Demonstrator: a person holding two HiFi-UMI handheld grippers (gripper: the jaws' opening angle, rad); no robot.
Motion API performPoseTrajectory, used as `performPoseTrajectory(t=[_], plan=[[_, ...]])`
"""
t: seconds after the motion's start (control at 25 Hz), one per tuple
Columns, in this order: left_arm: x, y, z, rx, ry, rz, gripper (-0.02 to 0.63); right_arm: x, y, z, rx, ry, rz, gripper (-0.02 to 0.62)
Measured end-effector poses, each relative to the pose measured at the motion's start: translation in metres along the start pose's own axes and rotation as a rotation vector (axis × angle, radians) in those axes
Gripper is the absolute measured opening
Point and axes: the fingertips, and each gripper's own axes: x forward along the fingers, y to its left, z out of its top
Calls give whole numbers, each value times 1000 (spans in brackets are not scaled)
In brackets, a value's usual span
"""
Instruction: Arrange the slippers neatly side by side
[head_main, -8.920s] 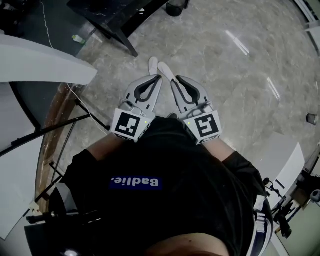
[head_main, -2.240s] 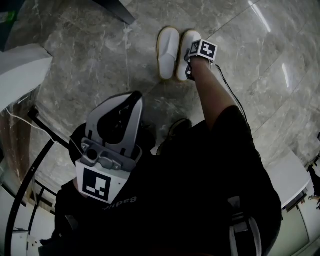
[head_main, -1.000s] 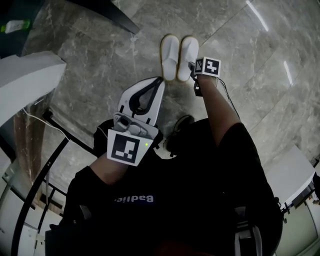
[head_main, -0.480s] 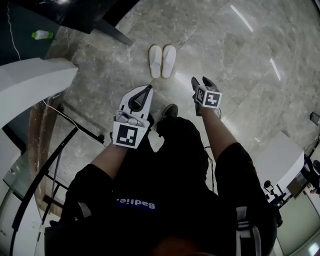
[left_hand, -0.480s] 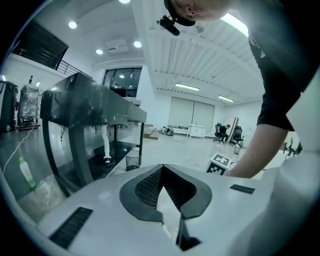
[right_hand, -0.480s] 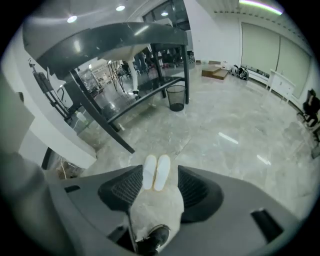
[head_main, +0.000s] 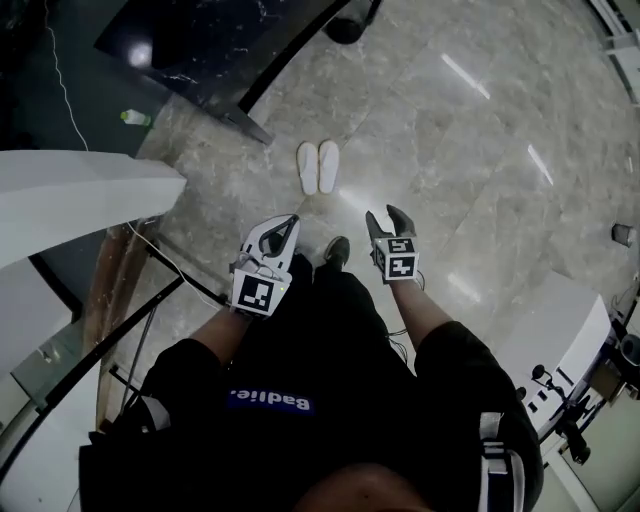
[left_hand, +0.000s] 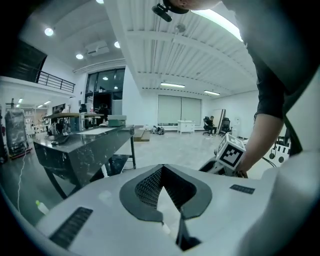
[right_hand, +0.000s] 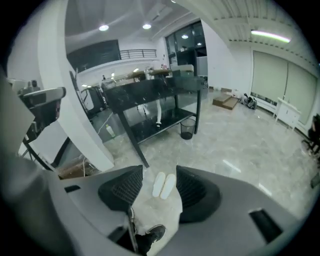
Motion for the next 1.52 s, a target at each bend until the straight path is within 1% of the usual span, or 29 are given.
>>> performPoseTrajectory(t=[0.08, 0.12, 0.24, 0.28, 0.4, 0.52, 0.64, 0.72, 0.8, 0.88, 0.96, 1.12, 1.16, 1.2, 1.28, 1.36, 1.52], plan=[[-16, 1, 14, 5, 11, 17, 0, -34, 16, 20, -67, -43, 22, 206], [-22, 2, 22, 22, 15, 27, 0, -50, 23, 29, -97, -62, 32, 206], [-39, 4, 53, 105, 1, 42, 0, -94, 44, 53, -161, -120, 61, 206], [-44, 4, 64, 120, -10, 40, 0, -108, 51, 61, -172, -142, 69, 206], [-51, 4, 98, 130, -52, 24, 0, -144, 73, 95, -195, -230, 84, 206], [-55, -8, 123, 153, -98, -15, 0, -173, 100, 127, -229, -338, 103, 206], [-55, -30, 142, 121, -151, -71, 0, -196, 120, 151, -254, -444, 142, 206], [-52, -35, 151, 79, -163, -101, 0, -209, 118, 167, -226, -507, 149, 206], [-51, -35, 164, 41, -174, -112, 0, -224, 111, 181, -183, -557, 147, 206], [-50, -36, 181, 31, -191, -122, 0, -243, 113, 194, -162, -583, 147, 206], [-51, -41, 200, 33, -208, -132, 0, -261, 122, 208, -173, -616, 157, 204], [-53, -50, 230, 32, -242, -143, 0, -286, 138, 236, -239, -724, 177, 201], [-53, -52, 236, 30, -251, -145, 0, -292, 141, 242, -246, -751, 175, 180], [-54, -55, 241, 33, -258, -148, 0, -299, 144, 247, -252, -778, 171, 112], [-57, -59, 246, 36, -270, -154, 0, -310, 152, 253, -264, -816, 166, 54], [-61, -63, 248, 38, -279, -161, 0, -315, 158, 253, -264, -825, 168, 2], [-71, -75, 243, 52, -273, -176, 0, -319, 160, 245, -232, -817, 177, 0]])
